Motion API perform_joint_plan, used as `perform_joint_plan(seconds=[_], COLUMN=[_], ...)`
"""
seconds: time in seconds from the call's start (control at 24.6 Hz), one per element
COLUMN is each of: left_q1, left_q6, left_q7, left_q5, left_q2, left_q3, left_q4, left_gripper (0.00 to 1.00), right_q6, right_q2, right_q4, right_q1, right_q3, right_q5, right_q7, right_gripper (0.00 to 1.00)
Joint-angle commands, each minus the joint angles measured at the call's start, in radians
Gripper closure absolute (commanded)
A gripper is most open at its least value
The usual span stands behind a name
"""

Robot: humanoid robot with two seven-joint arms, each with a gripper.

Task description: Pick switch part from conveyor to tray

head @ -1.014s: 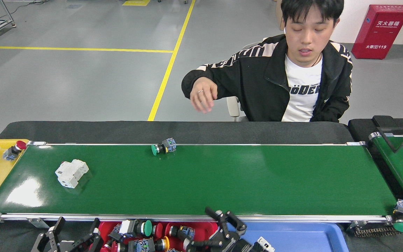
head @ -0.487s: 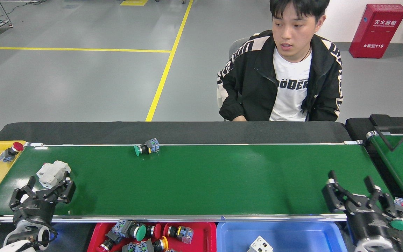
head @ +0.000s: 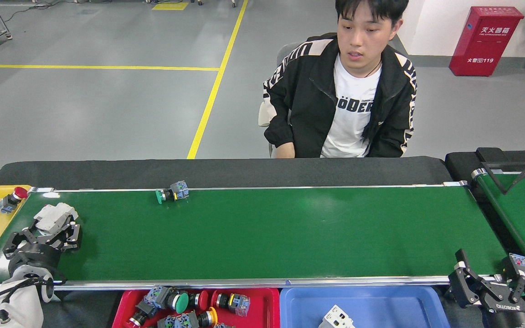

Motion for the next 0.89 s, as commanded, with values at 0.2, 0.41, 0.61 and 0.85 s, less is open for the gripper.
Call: perform_joint_plan(seconds=[0.2, 0.41, 0.61, 0.85], left_q1=[0.088, 0.409, 0.729, 0.808], left_q6=[-0.081, -0.138, -0.169, -0.19], left_q7=[0.025, -0.06, -0.072, -0.076], left_q5=[0.092, 0.232, 0.25, 0.151], left_q2=[0.008, 0.007, -0.008, -0.016], left_q3=[0.002, 0.004, -0.036, -0.303], left_q4=[-0.165, -0.666, -1.126, -1.332], left_gripper=[0.97, 0.95, 0.94, 0.92], right_q6=[-0.006, 0.0, -0.005, -0.009], right_q2=[-0.011, -0.011, -0.012, -0.012], right_q4=[0.002, 0.001, 0.015, 0.018], right_q1=[-0.004, -0.007, -0.006, -0.004], right_q3=[-0.004, -0.041, -0.081, -0.086], right_q5=[-0.006, -0.006, -0.006, -0.006], right_q7=[-0.009, -0.009, -0.011, -0.018], right_gripper=[0.02, 0.02, 0.02, 0.02])
